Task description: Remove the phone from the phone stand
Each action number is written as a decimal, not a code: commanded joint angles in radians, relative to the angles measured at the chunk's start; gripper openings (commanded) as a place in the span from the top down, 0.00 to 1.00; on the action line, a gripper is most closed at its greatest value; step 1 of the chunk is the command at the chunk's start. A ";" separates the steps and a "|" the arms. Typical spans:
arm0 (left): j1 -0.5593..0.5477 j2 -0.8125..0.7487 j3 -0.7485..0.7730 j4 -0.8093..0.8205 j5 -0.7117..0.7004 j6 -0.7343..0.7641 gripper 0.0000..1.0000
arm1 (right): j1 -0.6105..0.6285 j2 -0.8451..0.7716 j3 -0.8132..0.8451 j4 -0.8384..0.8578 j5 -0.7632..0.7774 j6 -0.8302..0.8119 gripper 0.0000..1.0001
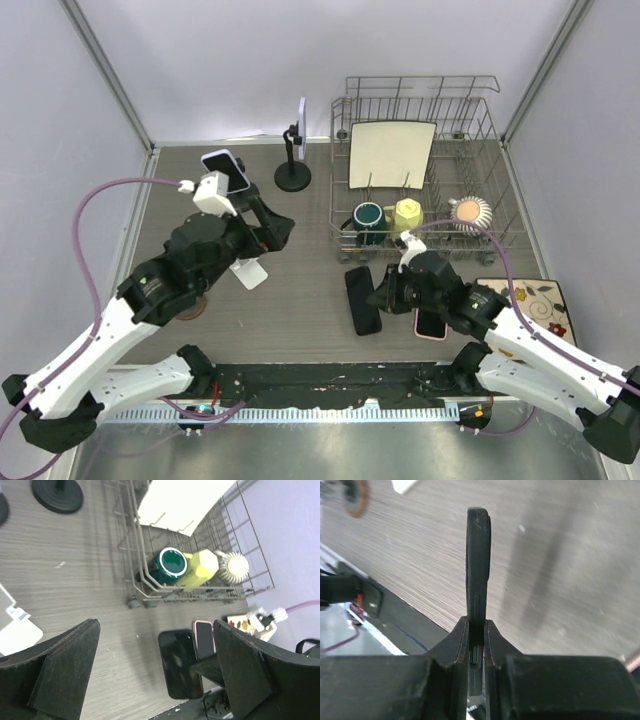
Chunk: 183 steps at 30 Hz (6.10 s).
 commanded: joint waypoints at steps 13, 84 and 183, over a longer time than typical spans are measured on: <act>0.003 -0.157 -0.047 -0.158 -0.245 -0.005 0.00 | -0.164 -0.118 -0.136 -0.128 0.156 0.139 0.99; 0.031 -0.048 0.040 -0.209 -0.294 0.189 0.00 | 0.064 0.542 0.036 0.032 0.281 0.217 0.02; 0.779 0.354 -0.216 0.207 0.390 0.214 0.00 | -0.121 0.055 0.050 -0.059 0.507 -0.032 0.00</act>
